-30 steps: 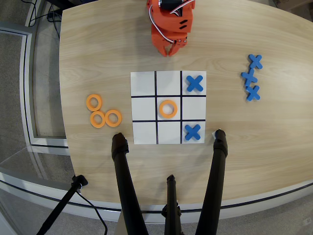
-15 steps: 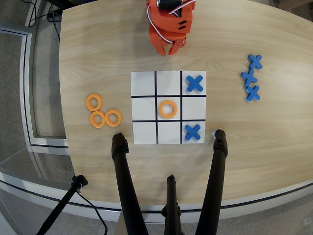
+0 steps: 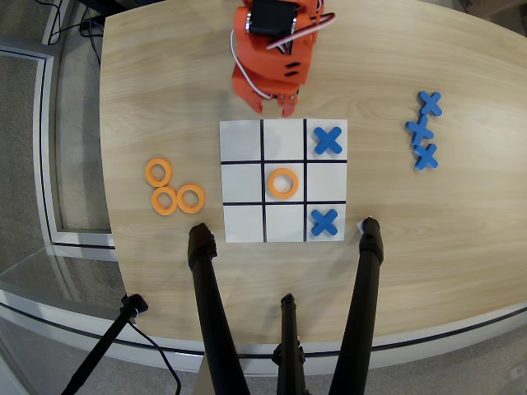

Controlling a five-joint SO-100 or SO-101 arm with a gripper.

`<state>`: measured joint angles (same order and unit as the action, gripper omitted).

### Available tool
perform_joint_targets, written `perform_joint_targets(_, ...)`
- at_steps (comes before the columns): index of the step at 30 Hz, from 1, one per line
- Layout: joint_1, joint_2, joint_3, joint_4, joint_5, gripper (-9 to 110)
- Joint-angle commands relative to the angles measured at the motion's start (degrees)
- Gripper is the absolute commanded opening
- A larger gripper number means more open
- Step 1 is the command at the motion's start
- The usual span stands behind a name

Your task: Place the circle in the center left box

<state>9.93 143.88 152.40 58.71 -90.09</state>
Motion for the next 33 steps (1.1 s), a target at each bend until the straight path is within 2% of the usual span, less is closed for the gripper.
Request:
perform_joint_targets(1, 1.93, -5.01, -7.38, -0.62, 0.79, 14)
perform_joint_targets(12, 3.16, -26.98, -33.75, -0.44, 6.5, 14)
perform_joint_targets(26, 9.49, -54.84, -60.03, -0.62, 6.42, 16)
perform_joint_targets(33, 12.57, -63.81, -67.32, -0.35, 4.48, 16)
